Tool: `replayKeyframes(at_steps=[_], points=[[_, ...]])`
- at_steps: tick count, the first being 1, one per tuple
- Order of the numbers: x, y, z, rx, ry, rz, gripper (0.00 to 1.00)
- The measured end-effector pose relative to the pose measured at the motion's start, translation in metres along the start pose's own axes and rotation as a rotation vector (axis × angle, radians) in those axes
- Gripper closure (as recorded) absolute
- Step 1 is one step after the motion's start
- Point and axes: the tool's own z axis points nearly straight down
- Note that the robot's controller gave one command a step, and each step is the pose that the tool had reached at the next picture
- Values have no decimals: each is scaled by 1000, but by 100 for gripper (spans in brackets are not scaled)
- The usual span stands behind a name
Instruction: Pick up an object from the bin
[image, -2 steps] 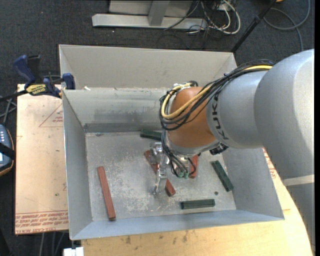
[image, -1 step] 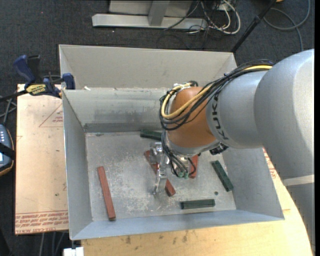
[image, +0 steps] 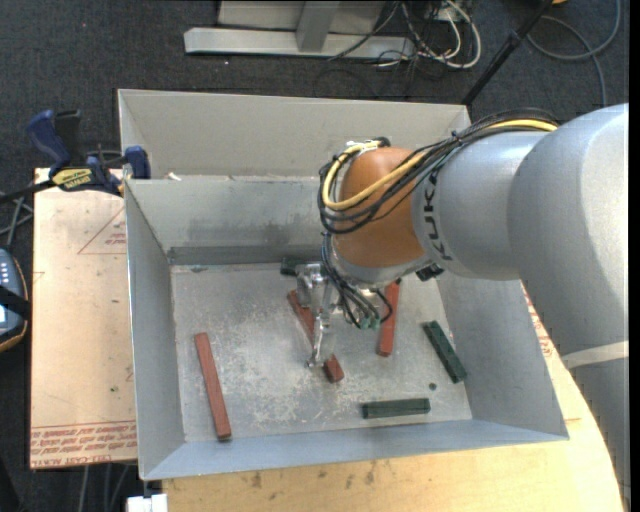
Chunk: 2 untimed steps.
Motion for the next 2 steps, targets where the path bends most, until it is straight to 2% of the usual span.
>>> replayKeyframes(at_steps=[1,2], points=[[-21,-51,-6,1,-1,-127,100],[-21,-51,-6,1,-1,-127,100]])
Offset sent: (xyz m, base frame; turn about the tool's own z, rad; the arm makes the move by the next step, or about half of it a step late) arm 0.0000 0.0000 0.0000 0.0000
